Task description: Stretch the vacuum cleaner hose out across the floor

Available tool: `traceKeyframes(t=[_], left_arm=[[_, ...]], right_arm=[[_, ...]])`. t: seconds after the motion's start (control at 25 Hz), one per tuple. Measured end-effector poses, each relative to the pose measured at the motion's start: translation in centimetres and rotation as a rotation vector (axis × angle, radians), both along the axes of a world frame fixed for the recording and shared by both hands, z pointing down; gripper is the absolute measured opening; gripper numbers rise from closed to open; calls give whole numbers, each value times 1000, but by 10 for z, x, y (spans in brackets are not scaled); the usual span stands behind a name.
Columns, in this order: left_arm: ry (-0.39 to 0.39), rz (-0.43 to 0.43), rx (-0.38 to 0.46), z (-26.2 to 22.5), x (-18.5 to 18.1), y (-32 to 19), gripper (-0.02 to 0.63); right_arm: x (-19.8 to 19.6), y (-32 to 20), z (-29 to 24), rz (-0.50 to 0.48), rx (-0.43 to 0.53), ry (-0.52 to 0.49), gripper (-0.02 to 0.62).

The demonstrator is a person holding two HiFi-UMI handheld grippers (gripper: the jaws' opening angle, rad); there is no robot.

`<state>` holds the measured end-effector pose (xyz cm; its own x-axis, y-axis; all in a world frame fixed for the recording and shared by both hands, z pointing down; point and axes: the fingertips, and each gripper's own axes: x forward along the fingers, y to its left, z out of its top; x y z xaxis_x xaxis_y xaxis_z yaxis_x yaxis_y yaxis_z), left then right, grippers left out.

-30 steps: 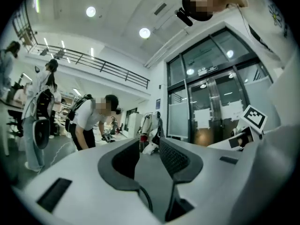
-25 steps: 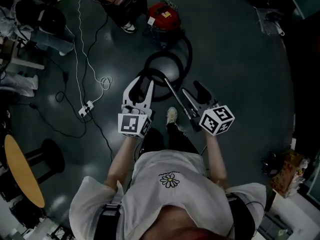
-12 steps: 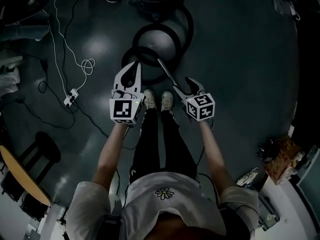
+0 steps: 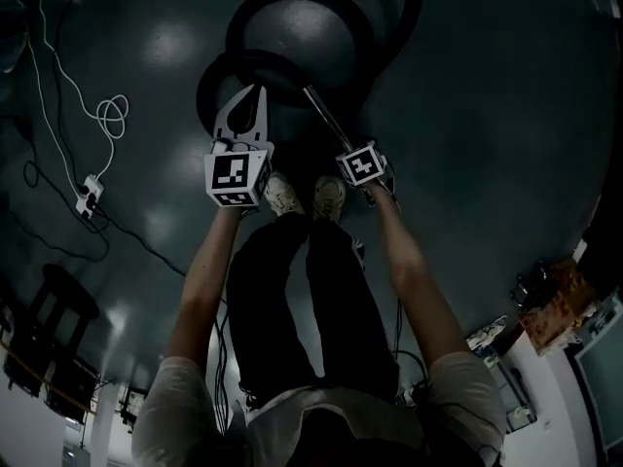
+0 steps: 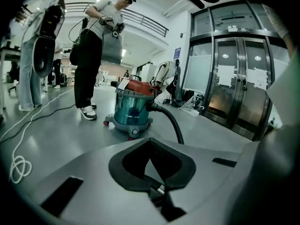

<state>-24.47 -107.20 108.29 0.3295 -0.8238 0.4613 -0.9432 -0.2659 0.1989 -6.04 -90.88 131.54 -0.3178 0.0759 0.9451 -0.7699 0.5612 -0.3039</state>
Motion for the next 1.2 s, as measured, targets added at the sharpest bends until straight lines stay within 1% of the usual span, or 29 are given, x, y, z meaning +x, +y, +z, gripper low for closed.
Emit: traceKeyframes(t=[0.04, 0.08, 0.12, 0.2, 0.28, 0.32, 0.4, 0.44, 0.48, 0.52, 0.6, 0.68, 0.8, 0.88, 0.96, 1.04, 1.12, 1.2], left_arm=[[11, -7, -14, 15, -2, 1, 8], [17, -9, -23, 28, -4, 2, 8], [14, -3, -27, 38, -6, 3, 8], [-9, 23, -30, 54, -11, 5, 8], [-29, 40, -39, 67, -16, 8, 8], [-36, 40, -45, 71, -19, 10, 8], [-42, 27, -58, 74, -24, 10, 8], [-46, 20, -65, 71, -26, 9, 8], [-53, 18, -70, 64, -27, 8, 8], [-63, 23, -70, 52, -26, 8, 8], [-79, 40, -47, 12, -23, 6, 8], [-85, 31, -19, -40, -24, -1, 8], [-85, -9, 4, -129, -30, -4, 8], [-103, -2, 35, -197, -30, -2, 8], [-135, 18, 79, -268, -27, 2, 8], [-164, 24, 120, -343, -24, 12, 8], [-197, 17, 170, -421, -21, 28, 8], [-213, 31, 253, -500, -15, 40, 8]], right_arm=[[4, 14, 24, -64, -22, 47, 282], [8, 21, 41, -111, -22, 93, 282], [13, 22, 55, -131, -11, 138, 281], [23, 18, 78, -101, 6, 216, 282], [29, 18, 95, -43, -24, 248, 282], [30, 21, 100, -33, -49, 259, 281], [29, 25, 102, -77, -93, 290, 277], [28, 26, 97, -111, -111, 302, 158], [27, 24, 88, -130, -115, 311, 146], [28, 18, 73, -130, -98, 317, 146], [34, -4, 31, -130, -24, 325, 146], [43, -40, -24, -148, 67, 333, 145], [60, -89, -125, -176, 190, 368, 144], [73, -112, -201, -228, 260, 427, 144], [82, -134, -283, -305, 356, 469, 144], [87, -150, -375, -409, 481, 505, 144], [91, -162, -474, -546, 625, 545, 144], [89, -179, -573, -708, 793, 590, 144]])
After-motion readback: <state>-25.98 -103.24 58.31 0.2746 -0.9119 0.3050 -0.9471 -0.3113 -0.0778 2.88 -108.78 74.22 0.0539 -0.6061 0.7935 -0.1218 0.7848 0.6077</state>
